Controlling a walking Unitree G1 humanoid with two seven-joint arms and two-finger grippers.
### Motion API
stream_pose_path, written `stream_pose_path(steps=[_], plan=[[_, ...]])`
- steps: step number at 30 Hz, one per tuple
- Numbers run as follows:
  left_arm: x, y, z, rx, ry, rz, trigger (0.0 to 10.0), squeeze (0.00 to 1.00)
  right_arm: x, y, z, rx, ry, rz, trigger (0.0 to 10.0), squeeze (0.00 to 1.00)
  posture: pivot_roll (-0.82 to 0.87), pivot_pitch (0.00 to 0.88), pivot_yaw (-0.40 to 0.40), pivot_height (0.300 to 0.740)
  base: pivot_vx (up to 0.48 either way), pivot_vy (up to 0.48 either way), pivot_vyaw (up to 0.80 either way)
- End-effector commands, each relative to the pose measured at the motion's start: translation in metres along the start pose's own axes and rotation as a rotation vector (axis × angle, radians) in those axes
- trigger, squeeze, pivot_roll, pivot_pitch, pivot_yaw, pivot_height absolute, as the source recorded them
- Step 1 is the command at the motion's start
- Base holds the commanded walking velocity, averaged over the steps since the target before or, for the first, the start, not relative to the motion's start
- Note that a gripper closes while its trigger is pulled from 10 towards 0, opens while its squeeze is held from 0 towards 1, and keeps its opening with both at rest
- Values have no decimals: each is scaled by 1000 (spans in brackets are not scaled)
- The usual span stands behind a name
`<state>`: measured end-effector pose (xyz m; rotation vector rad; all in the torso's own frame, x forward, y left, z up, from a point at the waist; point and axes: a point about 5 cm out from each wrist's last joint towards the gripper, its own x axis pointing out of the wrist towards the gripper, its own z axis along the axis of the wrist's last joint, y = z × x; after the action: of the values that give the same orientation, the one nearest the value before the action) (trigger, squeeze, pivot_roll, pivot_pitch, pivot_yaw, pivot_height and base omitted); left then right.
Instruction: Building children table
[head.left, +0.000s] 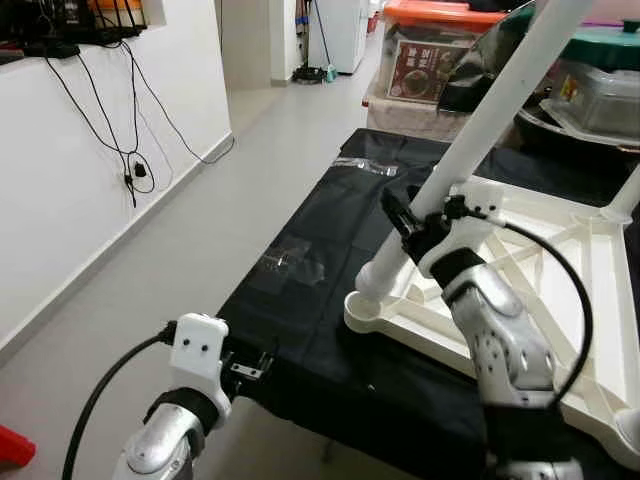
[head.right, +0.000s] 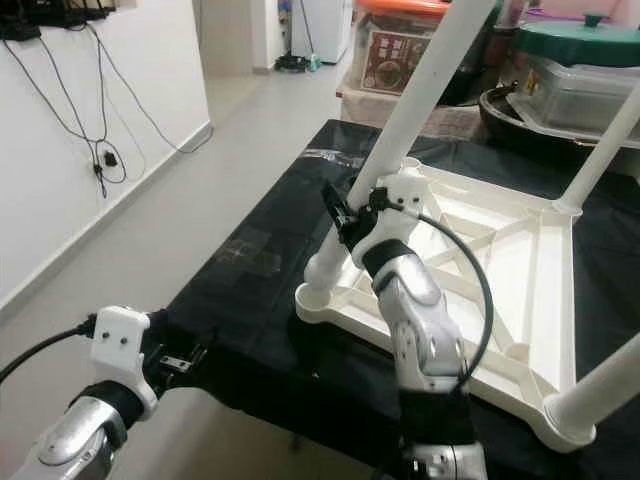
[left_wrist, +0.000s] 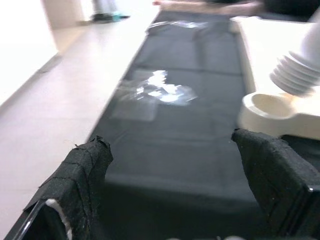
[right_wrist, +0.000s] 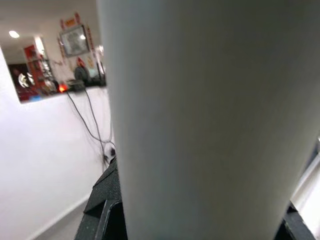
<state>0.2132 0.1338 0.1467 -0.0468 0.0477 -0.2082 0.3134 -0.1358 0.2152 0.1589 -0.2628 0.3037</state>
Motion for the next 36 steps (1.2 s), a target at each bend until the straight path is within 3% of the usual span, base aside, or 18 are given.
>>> stream_pose_path(steps=[1, 11, 18, 36], plan=[[-1, -1, -4, 11, 4, 27, 10000, 0, -1, 6, -1, -30, -19, -1, 10000, 0, 100, 0, -61, 740, 0, 0, 0], [2, -10, -11, 34, -3, 62, 10000, 0, 3, 23, -11, -22, -25, -6, 10000, 0, 100, 0, -70, 740, 199, 0, 0], [2, -12, -12, 36, -9, 60, 10000, 0, 6, 25, -10, -21, -41, -6, 10000, 0, 98, 0, -69, 740, 309, 0, 0], [0, -12, -13, 40, -14, 77, 10000, 0, 24, 16, 7, -14, -101, 5, 10000, 0, 103, 0, -72, 740, 70, 0, 0]])
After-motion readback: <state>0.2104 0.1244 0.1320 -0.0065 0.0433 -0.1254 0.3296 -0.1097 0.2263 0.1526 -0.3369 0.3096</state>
